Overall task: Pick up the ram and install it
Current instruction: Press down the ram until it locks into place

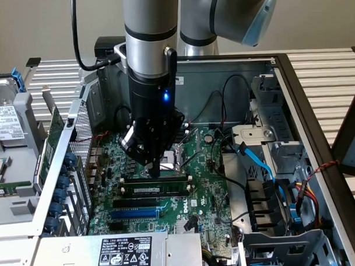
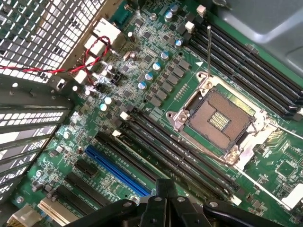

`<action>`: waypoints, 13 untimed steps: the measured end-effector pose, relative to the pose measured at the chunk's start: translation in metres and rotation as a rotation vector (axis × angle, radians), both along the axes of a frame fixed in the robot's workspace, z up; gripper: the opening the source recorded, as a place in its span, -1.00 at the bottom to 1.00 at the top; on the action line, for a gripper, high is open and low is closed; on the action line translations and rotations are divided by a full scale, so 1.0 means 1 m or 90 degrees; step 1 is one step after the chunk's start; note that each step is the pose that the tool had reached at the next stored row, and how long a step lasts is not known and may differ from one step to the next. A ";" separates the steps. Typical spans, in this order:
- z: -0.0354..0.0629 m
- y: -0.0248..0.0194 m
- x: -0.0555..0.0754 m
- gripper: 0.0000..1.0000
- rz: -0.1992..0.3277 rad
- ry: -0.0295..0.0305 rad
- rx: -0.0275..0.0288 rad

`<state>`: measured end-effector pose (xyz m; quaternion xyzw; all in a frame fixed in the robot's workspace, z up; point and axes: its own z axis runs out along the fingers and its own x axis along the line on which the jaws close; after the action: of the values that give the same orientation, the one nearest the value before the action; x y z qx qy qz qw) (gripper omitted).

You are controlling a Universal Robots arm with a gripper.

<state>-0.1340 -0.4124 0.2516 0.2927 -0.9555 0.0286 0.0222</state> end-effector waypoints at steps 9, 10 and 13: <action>0.0000 0.0000 0.000 -0.79 -0.052 -0.0164 -0.0149; 0.0001 0.0000 0.000 -0.79 -0.060 -0.0165 -0.0151; 0.0000 0.0000 0.000 -0.79 -0.085 -0.0166 -0.0153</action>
<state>-0.1341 -0.4123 0.2516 0.2273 -0.9728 0.0423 0.0152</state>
